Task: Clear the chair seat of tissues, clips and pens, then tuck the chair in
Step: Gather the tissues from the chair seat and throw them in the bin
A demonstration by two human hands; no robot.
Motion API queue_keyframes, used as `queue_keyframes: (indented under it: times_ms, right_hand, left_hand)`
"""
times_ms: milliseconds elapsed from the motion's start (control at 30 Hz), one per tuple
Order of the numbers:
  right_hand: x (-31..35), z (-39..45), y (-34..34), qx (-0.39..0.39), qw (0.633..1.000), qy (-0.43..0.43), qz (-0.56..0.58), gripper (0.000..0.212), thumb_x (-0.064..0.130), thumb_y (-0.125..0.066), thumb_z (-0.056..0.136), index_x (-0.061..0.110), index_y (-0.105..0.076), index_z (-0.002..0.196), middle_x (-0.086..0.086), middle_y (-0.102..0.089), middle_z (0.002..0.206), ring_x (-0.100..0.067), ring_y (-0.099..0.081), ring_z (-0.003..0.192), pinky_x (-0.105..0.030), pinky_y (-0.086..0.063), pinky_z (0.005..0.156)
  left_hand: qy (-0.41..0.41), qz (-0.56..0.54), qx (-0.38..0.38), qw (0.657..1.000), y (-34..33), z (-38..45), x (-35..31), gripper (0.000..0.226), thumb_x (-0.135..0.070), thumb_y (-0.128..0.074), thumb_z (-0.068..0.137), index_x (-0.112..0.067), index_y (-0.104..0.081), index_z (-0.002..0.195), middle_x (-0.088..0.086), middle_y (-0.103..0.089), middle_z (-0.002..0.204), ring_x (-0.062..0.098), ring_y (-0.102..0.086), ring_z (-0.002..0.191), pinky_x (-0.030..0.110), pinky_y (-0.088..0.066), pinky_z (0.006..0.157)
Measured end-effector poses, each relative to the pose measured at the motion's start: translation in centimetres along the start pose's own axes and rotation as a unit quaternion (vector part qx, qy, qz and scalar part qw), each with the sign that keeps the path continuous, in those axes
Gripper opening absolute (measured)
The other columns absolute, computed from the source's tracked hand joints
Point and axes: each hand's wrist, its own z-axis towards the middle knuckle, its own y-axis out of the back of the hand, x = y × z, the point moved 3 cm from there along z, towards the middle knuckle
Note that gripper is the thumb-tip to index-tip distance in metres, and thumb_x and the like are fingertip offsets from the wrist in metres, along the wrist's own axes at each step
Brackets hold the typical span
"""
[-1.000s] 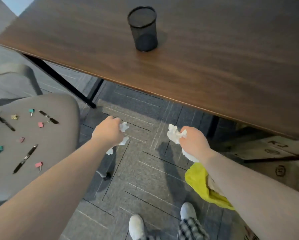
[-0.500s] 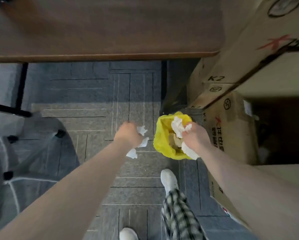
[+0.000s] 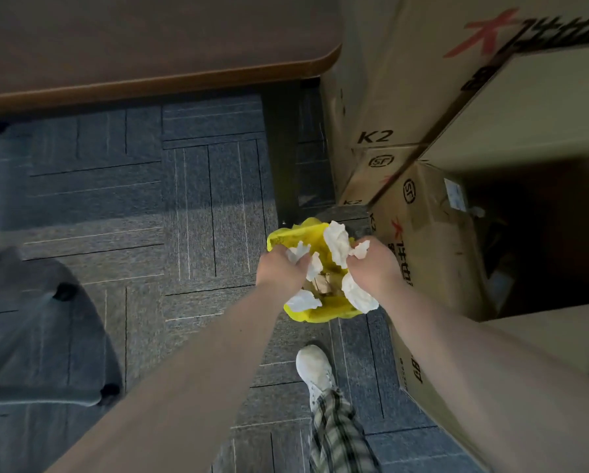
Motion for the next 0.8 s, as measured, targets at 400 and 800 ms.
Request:
queue_keyframes:
  times_ms: [400,800]
  right_hand:
    - [-0.1,2.5,-2.3,0.032,0.997,-0.004,0.069,0.041,0.023,-0.059,0.09,0.016,-0.048,0.129,-0.008,-0.059,0.125,-0.028,-0.057,0.109,-0.027,-0.041,0.077]
    - [-0.7,2.5,-3.3,0.035,0.999,-0.005,-0.02,0.033,0.02,-0.055,0.091,0.019,-0.051,0.124,-0.009,-0.062,0.117,-0.029,-0.061,0.098,-0.035,-0.053,0.081]
  left_hand:
    - [0.043,-0.179,0.064,0.981,-3.3,2.1,-0.3,0.049,-0.032,-0.048,0.094,-0.019,-0.039,0.141,0.009,-0.042,0.142,0.033,-0.049,0.123,0.044,-0.045,0.103]
    - [0.053,-0.248,0.144,0.956,-4.2,3.1,1.1,0.029,-0.019,-0.041,0.099,-0.017,-0.05,0.127,0.007,-0.05,0.129,0.024,-0.047,0.118,0.036,-0.035,0.112]
